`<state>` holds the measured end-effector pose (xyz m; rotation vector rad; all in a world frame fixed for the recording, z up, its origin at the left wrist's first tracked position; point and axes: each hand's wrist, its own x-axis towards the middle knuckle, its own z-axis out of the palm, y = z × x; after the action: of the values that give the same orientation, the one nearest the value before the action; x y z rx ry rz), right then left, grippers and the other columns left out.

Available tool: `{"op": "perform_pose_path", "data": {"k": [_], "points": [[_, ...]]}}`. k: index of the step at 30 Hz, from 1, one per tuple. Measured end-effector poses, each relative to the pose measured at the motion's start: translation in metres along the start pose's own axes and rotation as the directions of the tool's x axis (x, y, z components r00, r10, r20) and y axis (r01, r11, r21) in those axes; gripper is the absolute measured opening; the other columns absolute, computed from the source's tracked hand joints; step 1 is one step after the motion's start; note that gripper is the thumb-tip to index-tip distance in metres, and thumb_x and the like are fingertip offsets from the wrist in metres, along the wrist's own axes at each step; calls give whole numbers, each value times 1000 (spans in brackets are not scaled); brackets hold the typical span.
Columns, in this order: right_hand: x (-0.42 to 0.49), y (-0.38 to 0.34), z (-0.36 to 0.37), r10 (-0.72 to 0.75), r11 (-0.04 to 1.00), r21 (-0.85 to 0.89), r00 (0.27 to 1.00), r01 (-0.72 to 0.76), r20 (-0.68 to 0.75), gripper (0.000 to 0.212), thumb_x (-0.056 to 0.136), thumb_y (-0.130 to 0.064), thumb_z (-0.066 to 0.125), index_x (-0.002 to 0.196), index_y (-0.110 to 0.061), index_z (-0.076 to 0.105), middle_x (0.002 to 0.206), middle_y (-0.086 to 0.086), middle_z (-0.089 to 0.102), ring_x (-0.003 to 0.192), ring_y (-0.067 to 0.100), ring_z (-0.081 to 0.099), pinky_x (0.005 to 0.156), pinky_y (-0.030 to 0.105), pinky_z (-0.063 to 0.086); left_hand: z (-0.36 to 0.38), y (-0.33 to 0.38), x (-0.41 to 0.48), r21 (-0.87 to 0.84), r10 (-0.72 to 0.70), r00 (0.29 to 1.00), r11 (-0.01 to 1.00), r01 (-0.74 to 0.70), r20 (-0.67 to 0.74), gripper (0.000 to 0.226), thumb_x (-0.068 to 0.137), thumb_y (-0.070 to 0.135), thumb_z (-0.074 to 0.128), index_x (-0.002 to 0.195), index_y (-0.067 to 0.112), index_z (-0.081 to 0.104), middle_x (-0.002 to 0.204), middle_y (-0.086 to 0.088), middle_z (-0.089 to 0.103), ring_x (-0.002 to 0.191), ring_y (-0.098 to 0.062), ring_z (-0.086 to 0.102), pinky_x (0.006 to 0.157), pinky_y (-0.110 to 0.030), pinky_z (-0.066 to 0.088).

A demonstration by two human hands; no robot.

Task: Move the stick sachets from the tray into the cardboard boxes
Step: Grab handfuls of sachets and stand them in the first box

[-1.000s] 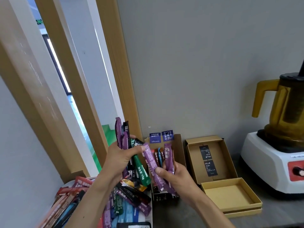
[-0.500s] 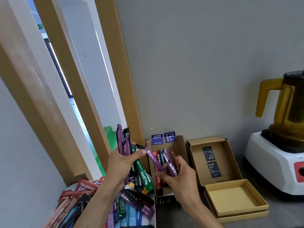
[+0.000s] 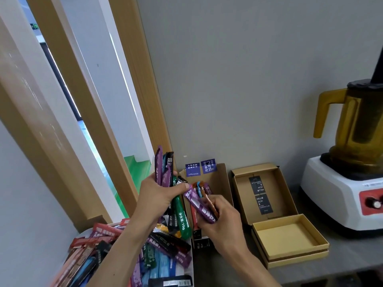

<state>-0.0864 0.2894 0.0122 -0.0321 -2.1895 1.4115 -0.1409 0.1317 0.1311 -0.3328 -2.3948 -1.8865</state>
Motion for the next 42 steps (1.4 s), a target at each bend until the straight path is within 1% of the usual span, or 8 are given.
{"op": "perform_pose_path", "data": {"k": [4,7,10,15,18,25,31,42], "points": [[-2,-6,-1,74,985,146,993,-86,90,29,86,-28,85,110,-27,70,100,-12,76,90,5,74,74,29,63,6,6,3,46,29,1000,999,-29,-1,35,72,7,94,96,22,74,84,-1,81,77,-21,80,78,-44,66],[-2,-6,-3,93,981,163,994,-102,63,28,91,-27,80,114,-28,65,100,-8,76,89,8,75,73,35,65,10,8,5,74,64,998,995,-63,-13,32,71,11,95,93,20,73,84,0,81,77,-21,80,79,-47,66],[-1,-2,-7,101,986,-130,995,-102,-16,36,95,-33,74,125,-32,53,105,-10,74,89,4,73,74,28,63,12,8,5,58,76,996,996,-73,-52,31,75,17,93,96,23,71,87,2,79,79,-13,78,84,-44,64],[-8,-6,-1,105,853,-512,994,-102,-24,50,95,-42,71,132,-27,41,118,-5,71,102,9,72,80,23,61,9,8,6,-19,49,994,998,-51,-95,41,79,26,90,114,17,70,99,0,75,93,-14,73,80,-28,57],[8,-10,13,133,746,-650,989,-146,-70,45,99,-39,66,131,-19,42,120,1,70,103,17,73,82,32,63,6,7,3,-39,48,994,998,-52,-96,38,80,24,90,112,18,70,98,1,75,90,-9,72,72,-21,53],[47,-13,27,263,549,-810,962,-207,-68,30,106,-18,56,133,-12,46,126,8,64,100,23,73,72,33,57,-10,-1,3,-25,29,994,999,-32,-110,36,77,29,91,106,26,71,101,1,76,98,-15,71,89,-36,53],[40,-3,38,294,579,-782,954,-232,-65,38,109,-15,46,146,-10,41,154,14,42,111,24,69,81,34,59,-22,-7,1,-19,30,991,999,-33,-130,35,78,28,90,108,22,71,102,-3,75,97,-20,72,84,-36,56],[28,6,35,231,654,-728,971,-207,-69,54,107,-20,53,155,-11,32,153,9,49,135,24,56,102,32,53,-16,-5,-1,-9,38,993,999,-40,-114,33,77,29,91,104,25,72,100,-3,75,97,-20,72,85,-36,55]]}}
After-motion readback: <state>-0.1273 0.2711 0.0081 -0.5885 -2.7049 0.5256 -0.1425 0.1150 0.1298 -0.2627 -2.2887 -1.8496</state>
